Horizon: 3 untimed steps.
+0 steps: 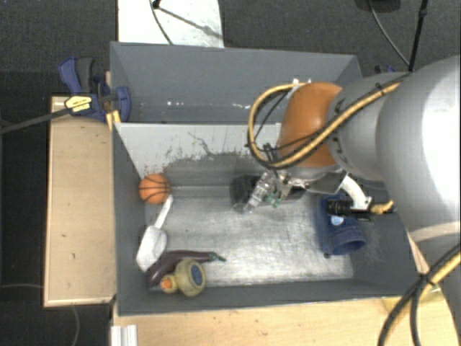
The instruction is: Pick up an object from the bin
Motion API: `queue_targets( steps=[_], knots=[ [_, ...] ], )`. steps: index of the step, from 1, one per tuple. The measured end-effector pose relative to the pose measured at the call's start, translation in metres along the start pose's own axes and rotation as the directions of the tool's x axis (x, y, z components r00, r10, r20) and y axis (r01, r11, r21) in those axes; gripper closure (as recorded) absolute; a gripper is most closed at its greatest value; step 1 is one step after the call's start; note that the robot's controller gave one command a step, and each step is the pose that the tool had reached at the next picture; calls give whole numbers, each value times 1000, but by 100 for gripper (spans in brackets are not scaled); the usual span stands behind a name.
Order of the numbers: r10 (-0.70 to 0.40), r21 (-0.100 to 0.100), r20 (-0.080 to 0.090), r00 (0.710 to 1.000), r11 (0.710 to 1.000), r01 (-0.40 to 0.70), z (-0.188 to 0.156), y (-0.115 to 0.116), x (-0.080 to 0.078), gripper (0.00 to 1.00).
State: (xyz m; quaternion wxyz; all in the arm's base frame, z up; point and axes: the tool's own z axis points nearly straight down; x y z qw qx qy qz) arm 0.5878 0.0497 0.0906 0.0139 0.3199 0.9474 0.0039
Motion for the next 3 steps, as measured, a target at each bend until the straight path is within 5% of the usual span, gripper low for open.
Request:
queue_targets(
  steps=[1,3],
  knots=[
    [7,23,-31,999,1000,-6,-40,-4,1,100],
    [10,26,-34,999,1000,-9,-115,-10,-2,100]
  ],
)
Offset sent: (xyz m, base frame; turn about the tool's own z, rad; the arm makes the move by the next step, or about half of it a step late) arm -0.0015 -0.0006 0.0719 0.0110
